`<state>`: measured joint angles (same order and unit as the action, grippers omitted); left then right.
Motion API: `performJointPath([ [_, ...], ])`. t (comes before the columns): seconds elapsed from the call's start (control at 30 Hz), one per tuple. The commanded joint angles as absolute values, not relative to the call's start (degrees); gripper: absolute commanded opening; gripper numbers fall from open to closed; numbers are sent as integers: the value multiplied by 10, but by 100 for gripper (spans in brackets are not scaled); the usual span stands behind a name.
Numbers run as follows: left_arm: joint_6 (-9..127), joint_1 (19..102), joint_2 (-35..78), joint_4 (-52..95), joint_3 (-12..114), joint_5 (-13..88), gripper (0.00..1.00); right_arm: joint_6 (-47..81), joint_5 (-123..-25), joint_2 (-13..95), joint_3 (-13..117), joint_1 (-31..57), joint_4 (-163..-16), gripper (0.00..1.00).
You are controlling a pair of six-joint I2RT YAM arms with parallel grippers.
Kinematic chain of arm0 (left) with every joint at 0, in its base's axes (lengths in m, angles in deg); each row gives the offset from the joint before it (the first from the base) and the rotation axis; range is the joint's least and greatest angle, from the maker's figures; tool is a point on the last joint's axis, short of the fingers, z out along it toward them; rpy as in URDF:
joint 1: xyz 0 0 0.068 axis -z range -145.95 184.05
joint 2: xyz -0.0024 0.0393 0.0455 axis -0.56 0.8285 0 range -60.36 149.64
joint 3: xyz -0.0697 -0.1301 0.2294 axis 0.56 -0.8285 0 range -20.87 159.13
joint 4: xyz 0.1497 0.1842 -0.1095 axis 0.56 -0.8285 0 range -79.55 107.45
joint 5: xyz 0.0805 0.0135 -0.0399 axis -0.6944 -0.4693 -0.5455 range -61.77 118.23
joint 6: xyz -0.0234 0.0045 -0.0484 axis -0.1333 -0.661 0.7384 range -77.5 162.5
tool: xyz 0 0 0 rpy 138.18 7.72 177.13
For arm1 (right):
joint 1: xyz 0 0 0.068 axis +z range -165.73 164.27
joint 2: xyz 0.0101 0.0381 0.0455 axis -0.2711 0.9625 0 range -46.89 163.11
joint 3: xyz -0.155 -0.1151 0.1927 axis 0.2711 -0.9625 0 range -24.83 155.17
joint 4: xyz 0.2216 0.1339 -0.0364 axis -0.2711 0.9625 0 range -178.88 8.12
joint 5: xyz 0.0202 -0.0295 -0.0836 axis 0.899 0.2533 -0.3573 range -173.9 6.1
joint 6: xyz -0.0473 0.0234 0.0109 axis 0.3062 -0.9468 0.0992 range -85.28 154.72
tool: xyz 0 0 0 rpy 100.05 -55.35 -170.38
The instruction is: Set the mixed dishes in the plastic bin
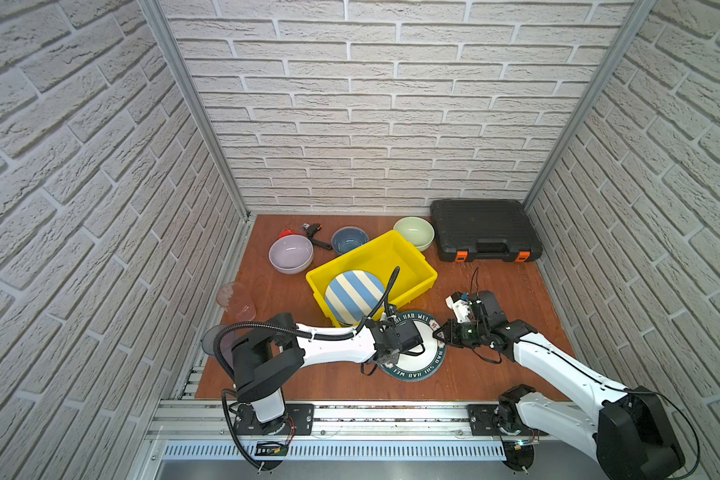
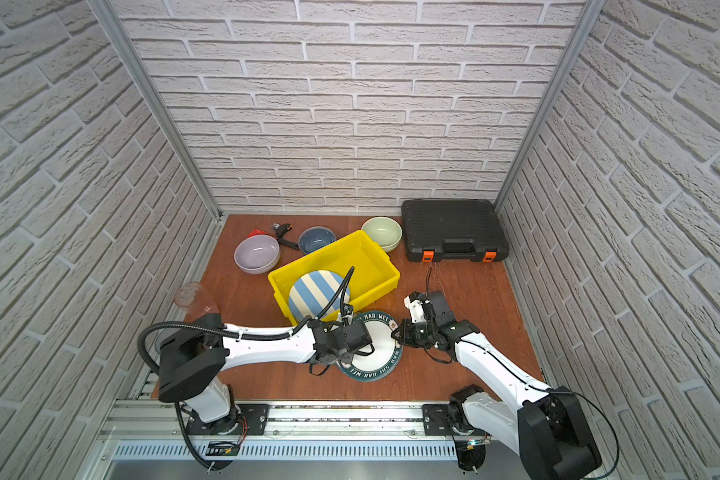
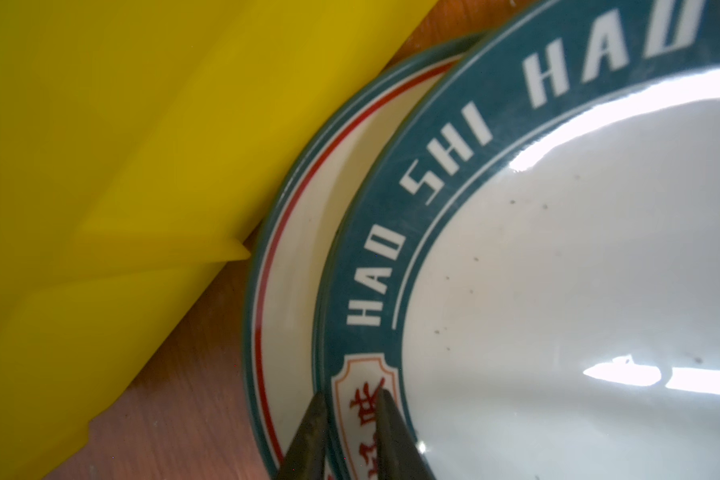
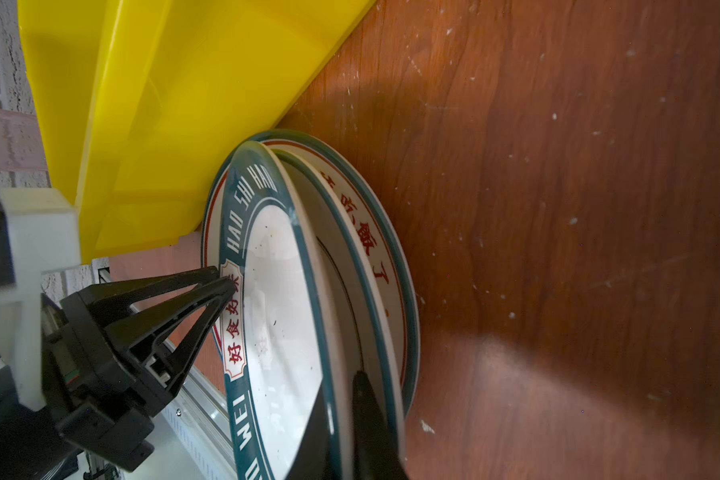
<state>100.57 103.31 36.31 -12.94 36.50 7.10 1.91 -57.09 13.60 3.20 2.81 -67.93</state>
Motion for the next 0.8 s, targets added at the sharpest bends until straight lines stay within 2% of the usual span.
performJointPath([
  [0.0,996,1028,325,-136,382,84,26,28,-582,119,30,33,-666,6],
  [0.4,969,982,181,-154,341,85,43,45,-586,83,70,33,-615,6],
  [0.77,964,874,-2,-231,253,62,54,95,-598,65,141,32,-536,6],
])
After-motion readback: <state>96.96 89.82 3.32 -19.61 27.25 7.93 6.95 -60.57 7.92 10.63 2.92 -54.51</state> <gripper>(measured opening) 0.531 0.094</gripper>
